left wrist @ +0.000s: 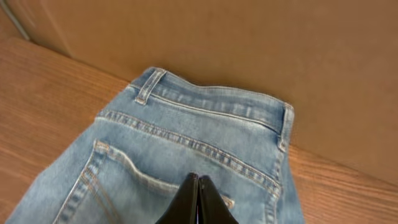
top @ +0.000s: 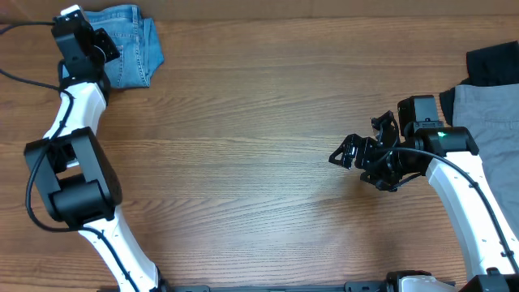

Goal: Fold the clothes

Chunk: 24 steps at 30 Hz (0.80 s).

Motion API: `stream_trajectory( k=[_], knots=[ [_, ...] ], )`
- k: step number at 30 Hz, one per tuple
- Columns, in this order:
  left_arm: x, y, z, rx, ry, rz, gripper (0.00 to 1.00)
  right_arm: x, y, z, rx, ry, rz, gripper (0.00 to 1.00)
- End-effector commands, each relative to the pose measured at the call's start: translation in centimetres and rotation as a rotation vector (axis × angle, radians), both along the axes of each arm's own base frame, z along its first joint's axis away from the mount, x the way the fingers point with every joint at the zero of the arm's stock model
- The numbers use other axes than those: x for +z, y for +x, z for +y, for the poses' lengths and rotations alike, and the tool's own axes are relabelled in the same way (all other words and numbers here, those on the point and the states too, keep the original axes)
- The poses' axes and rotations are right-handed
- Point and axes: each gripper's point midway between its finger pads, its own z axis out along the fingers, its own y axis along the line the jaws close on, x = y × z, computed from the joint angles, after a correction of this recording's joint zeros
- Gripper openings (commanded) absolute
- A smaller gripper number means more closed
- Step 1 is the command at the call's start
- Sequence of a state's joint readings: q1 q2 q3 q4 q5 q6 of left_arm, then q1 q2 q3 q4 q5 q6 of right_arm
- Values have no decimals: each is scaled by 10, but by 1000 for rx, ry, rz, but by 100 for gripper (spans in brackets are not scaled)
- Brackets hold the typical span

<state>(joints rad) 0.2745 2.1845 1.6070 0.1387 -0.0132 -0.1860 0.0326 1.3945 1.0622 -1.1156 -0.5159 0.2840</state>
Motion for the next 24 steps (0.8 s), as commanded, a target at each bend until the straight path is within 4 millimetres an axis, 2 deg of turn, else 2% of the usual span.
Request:
stream_trajectory(
  k=[1,6,9,10,12,15,17,18,20,21,24],
  knots=[
    [-56,3,10,36,38,74,4,3,2,0,0,-3,-9,100],
    [-95,8,25,63,30,128,4,-1,-2,-6,-10,-42,15,100],
    [-124,1,39,88,7,220,6,-1,-3,-7,-14,-43,18,100],
    [-127,-4,46,101,-1,247,4,-1,-3,-7,-14,-44,18,100],
    [-123,-10,54,124,6,268,4,-1,-3,-7,-14,-44,18,100],
    [-86,-16,62,124,33,259,4,-1,-3,-7,-14,-43,18,100],
    [-46,-16,62,127,51,207,4,-1,-3,-7,-14,-43,18,100],
    [-39,-16,63,125,59,200,4,-1,-3,-7,-14,-43,18,100],
    [-32,-20,67,150,74,203,4,-1,-3,-7,-14,-43,19,100],
    [-34,-28,75,202,97,237,4,-1,-3,-7,-13,-44,19,100],
    [-44,-42,83,236,101,301,4,-1,-3,-7,-13,-44,18,100]
  ],
)
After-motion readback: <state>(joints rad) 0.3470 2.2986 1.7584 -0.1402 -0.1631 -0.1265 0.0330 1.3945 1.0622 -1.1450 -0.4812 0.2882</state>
